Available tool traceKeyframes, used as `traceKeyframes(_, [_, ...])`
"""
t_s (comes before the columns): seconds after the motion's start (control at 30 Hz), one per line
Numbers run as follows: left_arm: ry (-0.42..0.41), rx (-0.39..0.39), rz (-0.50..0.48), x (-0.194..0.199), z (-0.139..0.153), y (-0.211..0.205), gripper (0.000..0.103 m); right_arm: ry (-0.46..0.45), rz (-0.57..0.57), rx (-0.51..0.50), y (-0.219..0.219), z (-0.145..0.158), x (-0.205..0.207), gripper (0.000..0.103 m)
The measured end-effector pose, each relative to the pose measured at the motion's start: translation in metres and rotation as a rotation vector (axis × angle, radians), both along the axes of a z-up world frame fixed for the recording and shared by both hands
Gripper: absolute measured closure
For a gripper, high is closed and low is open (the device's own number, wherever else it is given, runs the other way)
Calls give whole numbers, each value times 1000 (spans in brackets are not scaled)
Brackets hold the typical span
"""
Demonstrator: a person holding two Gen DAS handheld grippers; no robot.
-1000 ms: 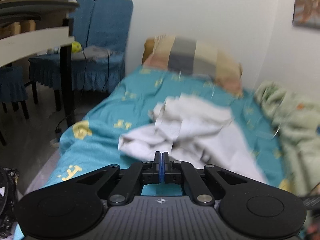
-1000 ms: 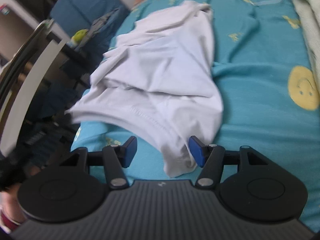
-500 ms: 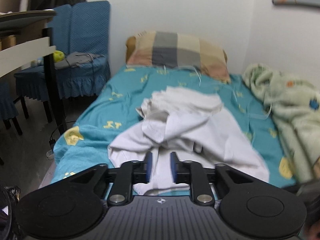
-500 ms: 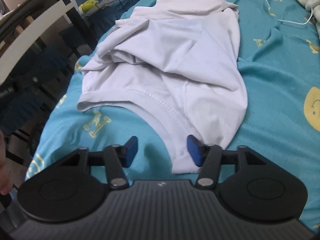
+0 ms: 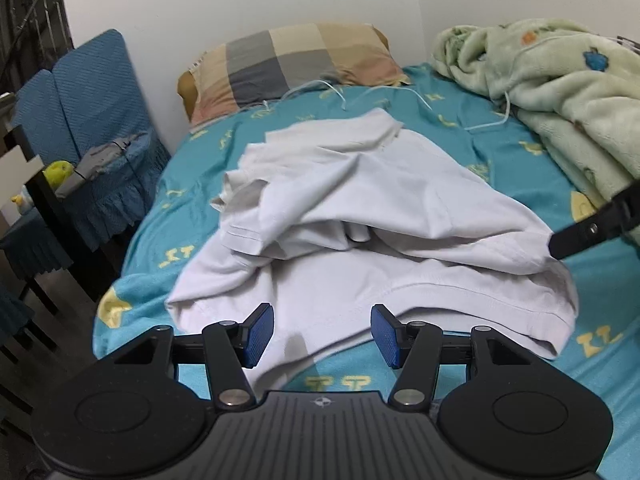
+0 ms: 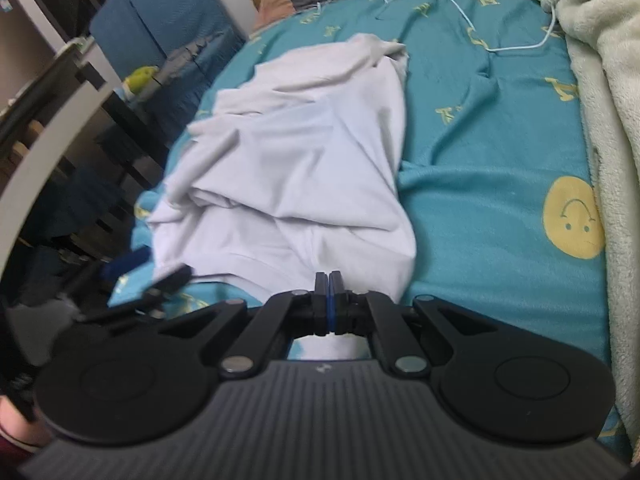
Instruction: Fold clothes
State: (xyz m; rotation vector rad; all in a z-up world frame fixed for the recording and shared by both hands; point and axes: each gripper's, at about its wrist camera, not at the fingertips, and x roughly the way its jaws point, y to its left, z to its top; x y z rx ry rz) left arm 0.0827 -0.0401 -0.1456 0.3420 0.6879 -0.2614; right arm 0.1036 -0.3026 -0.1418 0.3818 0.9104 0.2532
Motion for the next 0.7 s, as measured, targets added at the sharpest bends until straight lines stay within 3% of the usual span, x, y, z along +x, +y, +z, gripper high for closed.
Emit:
traceKeyframes(0.17, [23, 40, -13, 7, -12, -8, 46, -7, 23, 55, 4, 7, -1, 98])
traceKeyframes(0.47, [45, 93, -60, 13, -29, -18, 45, 9, 14, 55, 2, 3, 2, 97])
traceKeyframes(0.7, [25, 74, -68, 21, -32, -22, 46, 21, 41, 35, 8, -3, 3, 96])
